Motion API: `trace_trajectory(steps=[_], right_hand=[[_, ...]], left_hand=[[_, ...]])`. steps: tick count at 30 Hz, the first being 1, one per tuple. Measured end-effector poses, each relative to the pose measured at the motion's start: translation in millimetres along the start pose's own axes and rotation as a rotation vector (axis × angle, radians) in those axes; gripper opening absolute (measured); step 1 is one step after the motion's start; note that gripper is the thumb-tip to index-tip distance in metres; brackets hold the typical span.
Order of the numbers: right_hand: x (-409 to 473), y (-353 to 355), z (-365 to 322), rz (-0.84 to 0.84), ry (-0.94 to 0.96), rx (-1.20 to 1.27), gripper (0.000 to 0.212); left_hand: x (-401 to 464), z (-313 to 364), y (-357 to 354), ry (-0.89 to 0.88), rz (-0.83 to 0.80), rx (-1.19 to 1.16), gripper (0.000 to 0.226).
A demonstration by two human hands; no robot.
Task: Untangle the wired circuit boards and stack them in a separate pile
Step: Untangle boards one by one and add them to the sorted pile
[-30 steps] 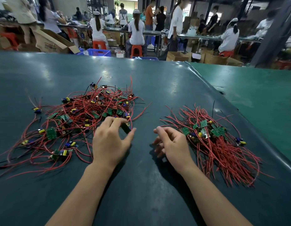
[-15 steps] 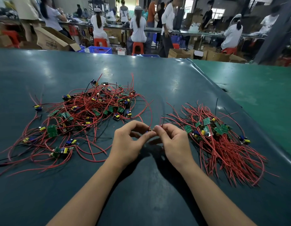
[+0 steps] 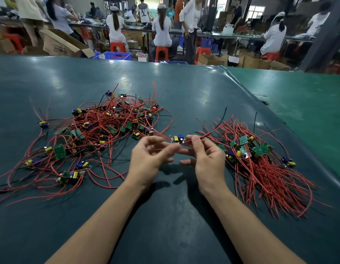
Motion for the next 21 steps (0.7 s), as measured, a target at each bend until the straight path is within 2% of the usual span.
trace_trajectory(steps=[3, 8, 13, 18, 21], right_hand=[[-2, 0, 2, -0.055, 0.004, -0.080, 0.019], [-3, -3, 4, -0.077, -0.147, -0.063, 0.019], [3, 0, 4, -0.067, -0.126, -0.134, 0.027], [16, 16, -5, 0.104, -0.084, -0.083, 0.030], [18, 18, -9, 0.177, -0.143, 0.082, 0.031]], left_hand=[[-2, 0, -4, -0.101, -0.075, 0.186, 0.041], [-3, 0, -4, -0.145, -0.051, 0.189, 0.025], [-2, -1, -6, -0.131, -0.112, 0.175, 0.024], [-2, 3, -5, -0.129, -0.076, 0.108, 0.021], [-2, 5, -3, -0.127, -0.080, 0.078, 0.021]])
Point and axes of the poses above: each hand's wrist, its own x-axis towards the middle knuckle, its own y-axis out of the back of the hand, z = x × y, the point moved 1 cm from there along x, towards the middle knuckle, and after that the axes turned 4 degrees about -x, right-handed, at the moved point
